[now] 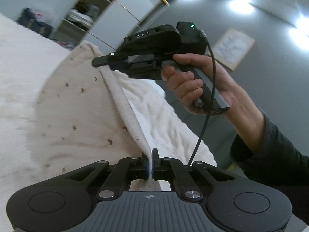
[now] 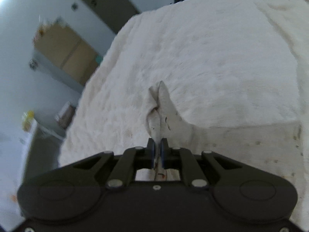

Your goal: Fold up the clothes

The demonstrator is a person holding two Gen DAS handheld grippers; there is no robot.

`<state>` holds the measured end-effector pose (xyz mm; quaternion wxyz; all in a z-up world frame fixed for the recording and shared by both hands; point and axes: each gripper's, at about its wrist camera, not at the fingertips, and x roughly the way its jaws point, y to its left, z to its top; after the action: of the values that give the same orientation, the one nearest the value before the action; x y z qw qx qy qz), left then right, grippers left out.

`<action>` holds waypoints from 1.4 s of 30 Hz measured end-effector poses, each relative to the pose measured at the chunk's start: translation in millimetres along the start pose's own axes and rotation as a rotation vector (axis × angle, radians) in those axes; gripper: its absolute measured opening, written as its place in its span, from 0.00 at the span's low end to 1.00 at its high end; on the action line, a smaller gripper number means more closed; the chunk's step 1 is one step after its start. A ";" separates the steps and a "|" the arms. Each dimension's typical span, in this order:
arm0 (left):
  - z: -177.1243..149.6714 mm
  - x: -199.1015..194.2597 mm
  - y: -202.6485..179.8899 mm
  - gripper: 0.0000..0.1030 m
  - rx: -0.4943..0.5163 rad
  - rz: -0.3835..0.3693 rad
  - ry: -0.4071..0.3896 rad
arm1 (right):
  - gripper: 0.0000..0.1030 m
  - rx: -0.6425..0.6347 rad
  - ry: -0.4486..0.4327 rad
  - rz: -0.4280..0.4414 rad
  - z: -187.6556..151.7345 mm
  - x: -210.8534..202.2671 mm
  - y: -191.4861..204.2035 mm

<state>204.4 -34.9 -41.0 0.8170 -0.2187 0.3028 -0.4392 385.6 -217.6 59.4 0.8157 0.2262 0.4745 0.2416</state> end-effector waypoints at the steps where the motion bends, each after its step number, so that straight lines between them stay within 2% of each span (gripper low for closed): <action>1: 1.6 18.9 -2.3 0.02 0.002 -0.009 0.022 | 0.05 0.022 -0.007 0.012 1.2 -7.2 -22.1; 3: -4.3 83.2 -1.0 0.02 -0.004 -0.027 0.086 | 0.05 0.058 -0.013 0.037 1.8 -17.1 -69.0; 4: -8.2 101.8 1.1 0.02 -0.011 -0.027 0.102 | 0.05 0.085 -0.020 0.046 0.5 -20.6 -100.8; 5: -18.6 135.2 6.0 0.02 -0.020 -0.016 0.142 | 0.05 0.119 -0.026 0.048 -3.0 -20.9 -139.3; 6: -29.5 169.8 11.1 0.02 -0.030 -0.005 0.184 | 0.05 0.136 -0.026 0.048 -6.0 -18.9 -160.5; 7: -37.5 188.8 15.4 0.02 -0.035 0.006 0.211 | 0.05 0.150 -0.026 0.048 -12.3 -13.2 -189.9; 9: -68.5 239.5 29.9 0.02 -0.059 0.072 0.291 | 0.05 0.204 -0.024 0.032 -29.4 3.8 -250.7; 12: -97.1 261.7 37.4 0.04 -0.081 0.102 0.308 | 0.08 0.260 -0.031 -0.029 -57.5 33.3 -306.5; 13: -103.2 264.8 38.4 0.11 -0.088 0.104 0.304 | 0.09 0.272 -0.046 -0.040 -65.5 40.7 -319.0; 14: -108.2 261.8 35.3 0.25 -0.099 0.087 0.299 | 0.14 0.281 -0.071 -0.040 -71.7 45.4 -326.6; 16: -112.2 255.1 22.7 0.42 -0.116 0.046 0.291 | 0.16 0.286 -0.122 -0.035 -76.4 47.7 -331.3; 17: -109.9 249.7 13.3 0.43 -0.109 0.011 0.289 | 0.17 0.286 -0.142 -0.033 -76.5 47.0 -331.6; 19: -104.6 234.4 -3.9 0.43 -0.082 -0.021 0.293 | 0.23 0.277 -0.158 -0.087 -72.5 44.0 -327.4; 21: -81.3 201.3 -17.5 0.46 -0.012 -0.049 0.250 | 0.33 0.214 -0.209 -0.174 -68.2 27.9 -306.6; 22: -77.1 191.1 -16.0 0.52 0.005 -0.050 0.232 | 0.35 0.182 -0.219 -0.193 -69.7 21.7 -295.3; 23: -54.2 168.1 -8.9 0.58 0.049 -0.018 0.179 | 0.37 0.151 -0.229 -0.211 -71.2 15.5 -284.0; 24: -45.9 160.9 -2.3 0.62 0.065 0.000 0.161 | 0.38 0.119 -0.239 -0.229 -72.6 9.3 -272.7; 26: -8.5 139.4 24.9 0.65 0.132 0.078 0.129 | 0.48 0.048 -0.269 -0.240 -91.7 -7.2 -234.8; 28: 42.0 134.8 63.6 0.69 0.298 0.216 0.161 | 0.49 0.027 -0.289 -0.229 -107.4 -14.6 -212.3; 31: 89.0 161.8 108.4 0.69 0.535 0.361 0.332 | 0.55 -0.055 -0.338 -0.279 -156.3 -9.9 -150.0; 33: 114.5 179.7 139.6 0.69 0.610 0.281 0.384 | 0.63 -0.127 -0.378 -0.317 -189.3 0.9 -109.6; 34: 118.0 193.4 147.2 0.69 0.608 0.254 0.396 | 0.63 -0.184 -0.375 -0.315 -205.6 11.5 -86.1; 36: 120.0 209.6 173.6 0.69 0.568 0.104 0.474 | 0.64 -0.281 -0.348 -0.312 -227.3 32.1 -53.8; 37: 121.1 212.3 176.9 0.69 0.558 0.072 0.501 | 0.64 -0.320 -0.332 -0.338 -235.3 47.3 -38.6; 39: 121.0 217.9 184.8 0.69 0.542 0.009 0.565 | 0.64 -0.366 -0.263 -0.396 -241.7 81.5 -14.6; 42: 120.5 218.9 198.2 0.68 0.540 0.012 0.577 | 0.62 -0.392 -0.203 -0.424 -252.0 107.8 -0.8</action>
<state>497.5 -107.3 -143.9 0.7289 0.1383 0.3949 -0.5418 209.8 -117.3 -125.5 0.9192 -0.0164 0.3716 0.1292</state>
